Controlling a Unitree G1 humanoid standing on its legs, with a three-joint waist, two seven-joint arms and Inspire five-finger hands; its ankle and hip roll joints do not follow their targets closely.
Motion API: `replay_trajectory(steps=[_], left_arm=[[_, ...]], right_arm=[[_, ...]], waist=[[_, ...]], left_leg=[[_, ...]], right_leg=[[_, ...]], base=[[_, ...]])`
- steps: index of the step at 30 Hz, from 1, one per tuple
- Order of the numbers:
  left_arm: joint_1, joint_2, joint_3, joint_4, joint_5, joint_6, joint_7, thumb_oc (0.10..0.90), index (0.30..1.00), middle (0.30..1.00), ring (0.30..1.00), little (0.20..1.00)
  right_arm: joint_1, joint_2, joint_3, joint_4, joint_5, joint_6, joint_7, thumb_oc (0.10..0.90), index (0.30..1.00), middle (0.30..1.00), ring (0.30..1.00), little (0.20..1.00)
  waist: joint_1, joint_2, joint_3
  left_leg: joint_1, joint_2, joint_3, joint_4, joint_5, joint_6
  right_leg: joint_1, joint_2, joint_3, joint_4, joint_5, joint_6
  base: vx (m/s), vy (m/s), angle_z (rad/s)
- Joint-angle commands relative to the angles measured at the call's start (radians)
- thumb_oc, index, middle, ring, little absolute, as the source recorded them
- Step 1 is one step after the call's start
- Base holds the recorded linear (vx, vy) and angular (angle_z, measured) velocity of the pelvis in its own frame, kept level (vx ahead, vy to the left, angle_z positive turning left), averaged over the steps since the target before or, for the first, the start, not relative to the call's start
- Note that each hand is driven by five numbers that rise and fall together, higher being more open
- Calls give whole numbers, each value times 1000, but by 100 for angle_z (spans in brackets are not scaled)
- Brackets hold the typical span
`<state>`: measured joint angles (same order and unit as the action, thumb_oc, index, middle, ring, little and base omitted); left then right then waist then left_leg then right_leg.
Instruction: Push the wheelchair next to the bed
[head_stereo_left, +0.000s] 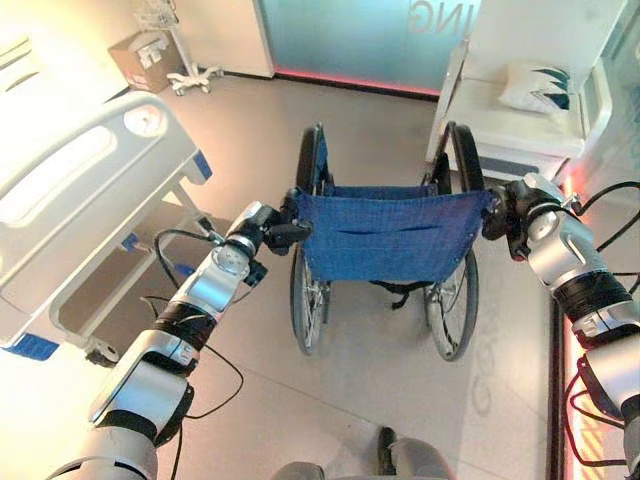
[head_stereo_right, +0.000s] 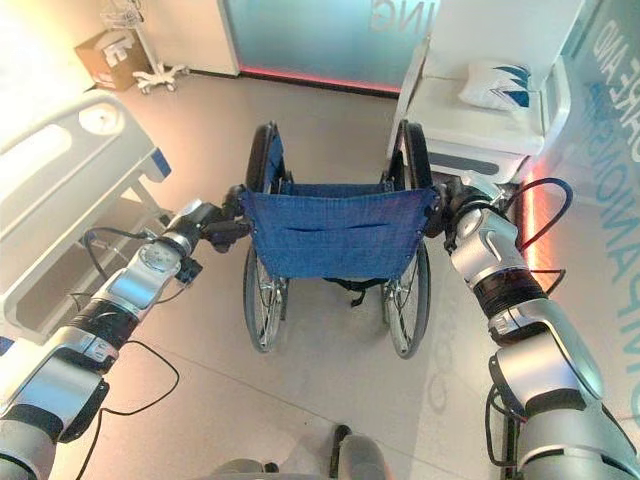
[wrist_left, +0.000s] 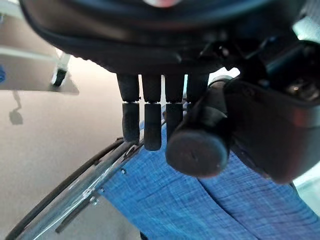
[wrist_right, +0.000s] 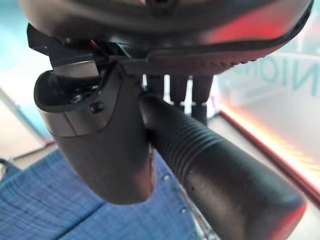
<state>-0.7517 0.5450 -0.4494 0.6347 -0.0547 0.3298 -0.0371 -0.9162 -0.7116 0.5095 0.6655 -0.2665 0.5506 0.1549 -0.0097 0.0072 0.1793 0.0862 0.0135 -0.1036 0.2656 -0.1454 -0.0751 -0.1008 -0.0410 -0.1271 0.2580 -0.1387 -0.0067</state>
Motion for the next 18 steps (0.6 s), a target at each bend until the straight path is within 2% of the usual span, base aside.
replay_trajectory(steps=[1, 2, 3, 4, 5, 6, 7, 8, 10, 11, 12, 13, 15, 17, 18], left_arm=[[-14, 60, 1, 135, 15, 41, 47, 400, 300, 300, 300, 300], [-10, 65, 8, 134, 13, 32, 59, 400, 300, 300, 300, 300], [-9, 66, 10, 132, 14, 31, 59, 400, 300, 300, 300, 300], [-2, 73, 17, 128, 19, 29, 58, 400, 300, 300, 300, 300], [5, 77, 29, 122, 29, 20, 66, 400, 300, 300, 300, 300], [5, 76, 32, 121, 33, 13, 70, 400, 300, 300, 300, 300], [0, 75, 29, 115, 33, 7, 76, 400, 300, 300, 300, 300], [-3, 75, 28, 114, 33, 6, 78, 400, 300, 300, 300, 300], [-3, 81, 30, 91, 43, -1, 87, 400, 300, 300, 300, 300], [1, 86, 33, 85, 45, -2, 87, 400, 300, 300, 300, 300], [29, 121, 59, 43, 55, 5, 76, 400, 300, 300, 300, 300], [38, 141, 74, 24, 55, 9, 62, 400, 300, 300, 300, 300], [41, 156, 82, 14, 61, 4, 51, 400, 300, 300, 300, 300], [55, 173, 73, 11, 46, 1, 55, 400, 300, 300, 300, 300], [69, 176, 70, 13, 57, -8, 56, 400, 300, 300, 300, 300]], right_arm=[[42, 16, 102, -21, 21, -128, 125, 400, 300, 300, 300, 300], [48, 13, 105, -33, 26, -133, 111, 400, 300, 300, 300, 300], [49, 13, 105, -34, 25, -134, 110, 400, 300, 300, 300, 300], [51, 14, 104, -36, 22, -139, 101, 400, 300, 300, 300, 300], [24, 22, 109, -13, 24, -143, 98, 400, 300, 300, 300, 300], [11, 30, 113, 2, 22, -140, 95, 400, 300, 300, 300, 300], [-4, 39, 116, 13, 30, -127, 83, 400, 300, 300, 300, 300], [-8, 41, 117, 15, 34, -122, 79, 400, 300, 300, 300, 300], [-53, 48, 120, 44, 59, -113, 80, 400, 300, 300, 300, 300], [-57, 48, 121, 50, 61, -118, 82, 400, 300, 300, 300, 300], [-75, 32, 124, 64, 56, -155, 103, 400, 300, 300, 300, 300], [-81, 23, 129, 67, 47, -182, 110, 400, 300, 300, 300, 300], [-83, 11, 133, 68, 33, -200, 113, 400, 300, 300, 300, 300], [-63, 2, 136, 60, 29, -206, 108, 400, 300, 300, 300, 300], [-34, -8, 119, 49, 16, -227, 113, 400, 300, 300, 300, 300]], waist=[[-23, -50, -47], [2, -63, -32], [6, -62, -29], [24, -64, -16], [51, -60, 2], [63, -54, 10], [82, -47, 24], [88, -46, 30], [144, -27, 51], [154, -25, 54], [191, -19, 62], [203, -14, 64], [207, -7, 62], [206, -8, 37], [207, -14, 30]], left_leg=[[74, 0, 54, 104, 137, -15], [-7, -42, 52, 124, 120, -1], [-15, -46, 50, 128, 113, 2], [-60, -77, 42, 116, 100, 13], [-89, -105, 53, 40, 71, 24], [-101, -109, 62, -14, 80, 22], [-145, -115, 67, -59, 116, 13], [-155, -118, 67, -65, 123, 12], [-281, -124, 36, -161, 250, -16], [-291, -124, 28, -190, 272, -19], [-336, -125, -7, -254, 343, -26], [-345, -122, -13, -262, 357, -27], [-348, -125, 0, -240, 338, -16], [-330, -135, 17, -167, 263, 19], [-334, -135, 28, -117, 235, 19]], right_leg=[[33, -50, -5, -159, 158, 69], [71, -52, -2, -167, 145, 66], [76, -50, 0, -167, 142, 67], [96, -43, 17, -170, 136, 70], [128, -25, 39, -177, 124, 80], [142, -14, 45, -181, 117, 82], [166, -2, 55, -190, 107, 81], [174, 0, 59, -193, 103, 80], [233, 38, 95, -222, 77, 68], [245, 42, 102, -226, 71, 66], [286, 51, 136, -233, 47, 59], [294, 52, 146, -223, 31, 58], [295, 45, 144, -198, 7, 60], [287, 23, 125, -147, -25, 71], [287, 3, 104, -126, -30, 77]], base=[[331, -211, 15], [259, -161, 14], [300, -176, 9], [307, -132, -17], [376, -142, -30], [371, -110, -50], [224, -46, -31], [251, -44, -16], [337, -5, -10], [501, 119, -38], [476, 188, -59], [537, 246, -92], [309, 168, -110], [437, 187, -91], [391, 142, -33]])
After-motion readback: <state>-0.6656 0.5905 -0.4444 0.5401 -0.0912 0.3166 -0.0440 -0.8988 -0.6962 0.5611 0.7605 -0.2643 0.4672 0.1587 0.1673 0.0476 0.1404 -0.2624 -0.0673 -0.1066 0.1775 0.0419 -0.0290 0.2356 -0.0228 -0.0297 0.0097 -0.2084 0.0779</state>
